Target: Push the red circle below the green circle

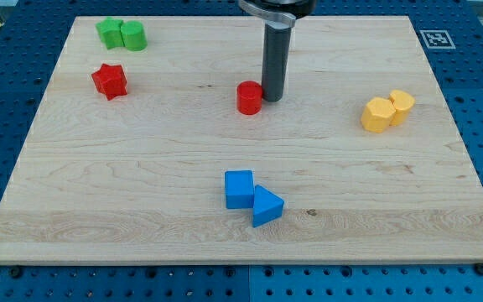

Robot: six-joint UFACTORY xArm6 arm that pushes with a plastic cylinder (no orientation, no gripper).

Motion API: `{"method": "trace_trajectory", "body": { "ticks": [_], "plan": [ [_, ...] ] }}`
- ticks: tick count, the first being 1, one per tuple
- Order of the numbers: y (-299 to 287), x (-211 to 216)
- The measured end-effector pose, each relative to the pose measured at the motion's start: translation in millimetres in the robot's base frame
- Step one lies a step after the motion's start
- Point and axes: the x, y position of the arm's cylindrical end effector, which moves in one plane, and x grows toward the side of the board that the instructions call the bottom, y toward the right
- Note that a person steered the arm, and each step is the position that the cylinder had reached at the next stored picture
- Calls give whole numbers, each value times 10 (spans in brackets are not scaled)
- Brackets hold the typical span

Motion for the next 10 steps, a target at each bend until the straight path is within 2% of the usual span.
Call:
{"method": "trace_trajectory", "body": {
  "ticks": [4, 6, 7, 9, 10],
  "plan": [
    [-1014, 208],
    [-472, 960],
    [-472, 1096],
    [-612, 816],
    [-965, 706]
  ]
}}
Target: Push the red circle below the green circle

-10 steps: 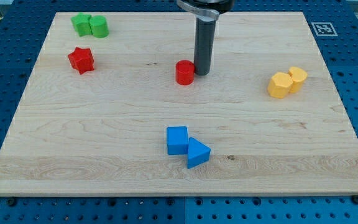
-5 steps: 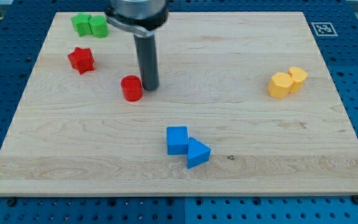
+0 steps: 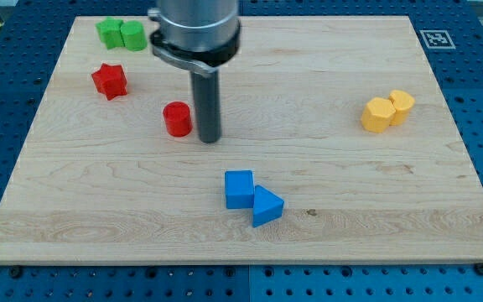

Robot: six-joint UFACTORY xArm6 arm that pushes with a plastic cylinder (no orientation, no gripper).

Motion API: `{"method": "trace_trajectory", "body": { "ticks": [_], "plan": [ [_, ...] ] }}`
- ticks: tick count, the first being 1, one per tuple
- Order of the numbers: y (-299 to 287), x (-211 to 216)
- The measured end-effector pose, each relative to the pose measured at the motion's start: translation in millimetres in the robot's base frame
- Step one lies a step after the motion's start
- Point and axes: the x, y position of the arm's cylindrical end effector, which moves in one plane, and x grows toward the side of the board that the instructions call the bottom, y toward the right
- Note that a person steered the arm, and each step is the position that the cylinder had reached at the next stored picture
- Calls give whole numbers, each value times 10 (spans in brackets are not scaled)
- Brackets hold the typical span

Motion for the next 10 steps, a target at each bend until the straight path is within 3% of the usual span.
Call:
{"method": "trace_trajectory", "body": {
  "ticks": [2, 5, 6, 7, 8, 10],
  "plan": [
    [-665, -267],
    [-908, -269],
    [-531, -269],
    [271, -288],
    [526, -696],
    [526, -700]
  ]
}}
